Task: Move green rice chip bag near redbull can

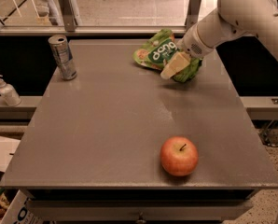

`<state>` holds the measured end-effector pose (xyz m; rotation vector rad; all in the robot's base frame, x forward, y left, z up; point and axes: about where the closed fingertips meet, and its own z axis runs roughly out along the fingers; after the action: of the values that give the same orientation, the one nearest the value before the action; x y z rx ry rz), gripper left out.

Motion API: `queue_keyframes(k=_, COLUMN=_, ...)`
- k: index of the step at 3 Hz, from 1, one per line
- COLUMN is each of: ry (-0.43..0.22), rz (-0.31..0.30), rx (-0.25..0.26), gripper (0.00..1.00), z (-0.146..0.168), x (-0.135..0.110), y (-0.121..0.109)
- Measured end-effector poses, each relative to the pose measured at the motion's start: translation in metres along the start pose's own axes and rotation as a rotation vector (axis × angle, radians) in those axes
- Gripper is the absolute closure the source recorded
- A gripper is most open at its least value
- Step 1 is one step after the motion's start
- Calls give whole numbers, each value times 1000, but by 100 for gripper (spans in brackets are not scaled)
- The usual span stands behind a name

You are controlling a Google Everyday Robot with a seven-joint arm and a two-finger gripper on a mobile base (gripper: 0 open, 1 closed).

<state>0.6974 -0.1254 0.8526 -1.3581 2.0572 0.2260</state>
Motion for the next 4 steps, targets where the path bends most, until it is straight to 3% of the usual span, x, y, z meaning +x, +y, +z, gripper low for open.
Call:
queue_keyframes(k=2, ry=1, rz=-41, rx=7, gripper=64, z=-13, x=-10, y=-2)
queue_keyframes(k=3, ry=-26, rz=-88, rx=-15, gripper=88, z=-25, x=-35, y=10)
queue_keyframes(k=4, ry=-79, rz=-148, rx=-55, gripper=100, z=-35, x=-74, y=30)
